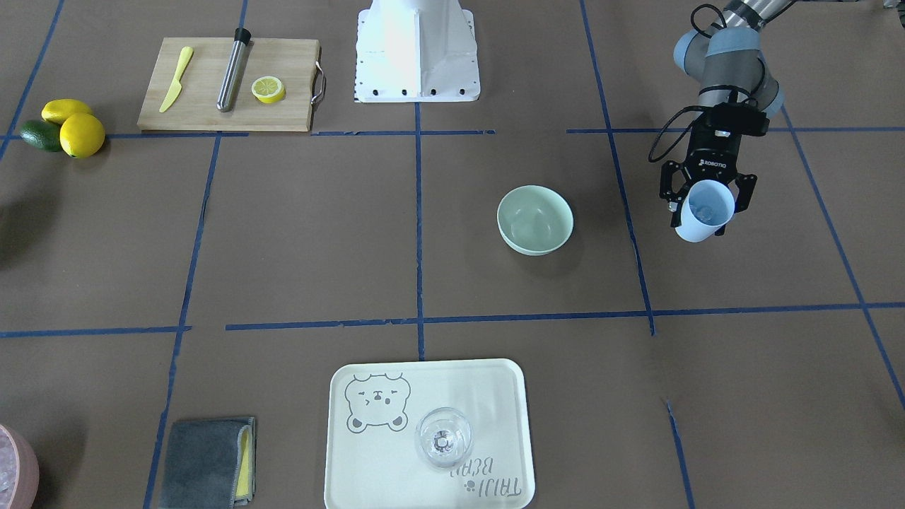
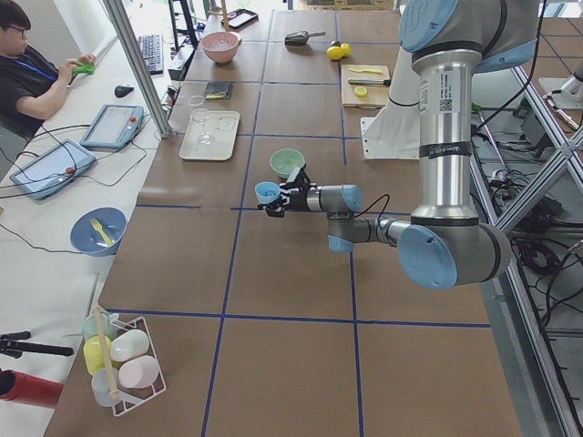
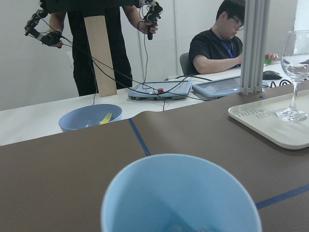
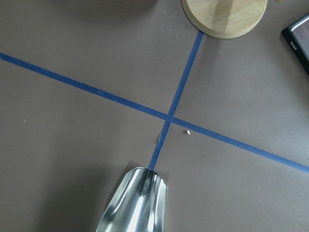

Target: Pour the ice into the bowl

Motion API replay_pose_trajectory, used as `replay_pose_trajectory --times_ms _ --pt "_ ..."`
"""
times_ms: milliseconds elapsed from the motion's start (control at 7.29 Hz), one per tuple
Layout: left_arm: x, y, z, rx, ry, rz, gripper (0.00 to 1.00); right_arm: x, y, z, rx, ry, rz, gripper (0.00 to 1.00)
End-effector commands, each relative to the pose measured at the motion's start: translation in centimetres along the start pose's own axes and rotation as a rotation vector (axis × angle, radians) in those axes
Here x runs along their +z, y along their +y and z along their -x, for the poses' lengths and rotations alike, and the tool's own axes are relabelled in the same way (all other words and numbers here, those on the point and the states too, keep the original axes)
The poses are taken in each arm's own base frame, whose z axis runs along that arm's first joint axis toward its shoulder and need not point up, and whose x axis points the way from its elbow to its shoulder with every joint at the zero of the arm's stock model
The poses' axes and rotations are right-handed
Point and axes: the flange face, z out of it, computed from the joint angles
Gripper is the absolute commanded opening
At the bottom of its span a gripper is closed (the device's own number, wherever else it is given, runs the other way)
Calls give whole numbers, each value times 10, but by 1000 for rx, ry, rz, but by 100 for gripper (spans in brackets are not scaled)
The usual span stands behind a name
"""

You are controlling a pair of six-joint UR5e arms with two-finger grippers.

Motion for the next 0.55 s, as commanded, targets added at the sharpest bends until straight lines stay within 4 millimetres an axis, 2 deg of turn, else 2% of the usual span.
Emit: replay_pose_trajectory --times_ms 0,274,412 --pt "4 -3 -3 245 -43 -29 0 3 4 -1 4 -2 6 100" --pt "11 -6 -8 453 -99 -28 0 5 8 -2 9 -3 10 100" --pt "19 -10 -20 523 -105 -17 0 5 8 -2 9 -3 10 100"
